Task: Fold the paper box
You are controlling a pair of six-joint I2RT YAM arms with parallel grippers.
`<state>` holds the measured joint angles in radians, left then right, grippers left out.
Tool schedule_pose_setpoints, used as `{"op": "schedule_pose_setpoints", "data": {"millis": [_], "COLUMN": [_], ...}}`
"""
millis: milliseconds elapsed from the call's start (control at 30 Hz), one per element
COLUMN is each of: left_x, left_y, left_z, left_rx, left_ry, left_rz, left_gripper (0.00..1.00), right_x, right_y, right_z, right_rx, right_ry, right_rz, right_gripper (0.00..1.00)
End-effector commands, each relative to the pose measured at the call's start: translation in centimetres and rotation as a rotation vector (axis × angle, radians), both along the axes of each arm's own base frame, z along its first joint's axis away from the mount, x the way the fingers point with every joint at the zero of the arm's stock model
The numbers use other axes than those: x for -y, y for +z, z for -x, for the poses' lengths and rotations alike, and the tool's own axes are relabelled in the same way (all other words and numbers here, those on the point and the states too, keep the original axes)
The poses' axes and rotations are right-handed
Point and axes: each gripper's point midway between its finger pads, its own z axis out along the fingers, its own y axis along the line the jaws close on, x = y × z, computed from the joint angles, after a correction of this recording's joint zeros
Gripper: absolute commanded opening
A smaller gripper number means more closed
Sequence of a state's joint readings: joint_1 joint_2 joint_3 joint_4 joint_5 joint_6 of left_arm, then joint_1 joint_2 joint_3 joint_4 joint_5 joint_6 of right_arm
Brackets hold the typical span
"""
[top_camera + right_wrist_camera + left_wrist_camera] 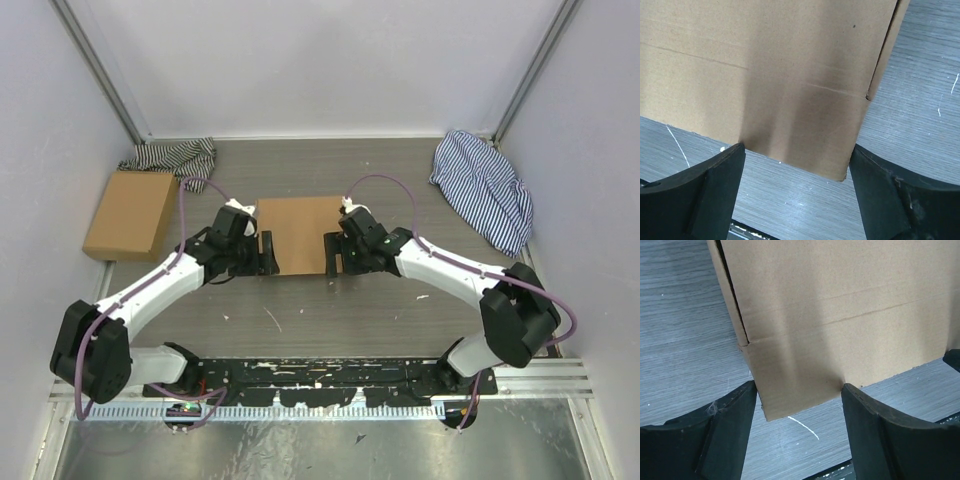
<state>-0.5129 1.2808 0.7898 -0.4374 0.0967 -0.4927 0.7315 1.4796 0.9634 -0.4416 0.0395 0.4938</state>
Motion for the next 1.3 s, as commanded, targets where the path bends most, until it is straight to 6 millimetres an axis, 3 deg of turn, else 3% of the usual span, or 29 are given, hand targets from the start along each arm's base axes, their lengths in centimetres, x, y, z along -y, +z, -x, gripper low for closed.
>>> {"op": "schedule_pose_setpoints", "data": {"millis": [0, 267, 400, 833, 1267], "left_x": [1.0, 1.3, 1.3, 1.7, 2.5], "left_y": [2.3, 2.3, 1.0, 0.7, 1.5], "left_z": [-0.1, -0.2, 0.0, 0.1, 0.6], "left_rx": [0.016, 0.016, -0.021, -0.047, -0.07], "left_ry": [-0.015, -0.026, -0.032, -0.046, -0.068], "left_rz": [0.053, 0.065, 0.047, 0.053, 0.099], "left_gripper": [0.74, 0.74, 0.74, 0.73, 0.7], "right_x": [-1.7, -1.1, -0.9, -0.1, -0.4], "right_y": [4.3, 4.4, 3.0, -0.1, 0.2], "right_z": [-0.8, -1.1, -1.1, -1.1, -0.9], "right_rx": [0.07, 0.084, 0.069, 0.049, 0.044], "right_ry": [-0.001, -0.016, -0.018, -0.029, -0.028], "right_rz": [-0.102, -0.068, -0.042, 0.019, -0.01], "right_gripper": [0.87, 0.88, 0.88, 0.88, 0.88]}}
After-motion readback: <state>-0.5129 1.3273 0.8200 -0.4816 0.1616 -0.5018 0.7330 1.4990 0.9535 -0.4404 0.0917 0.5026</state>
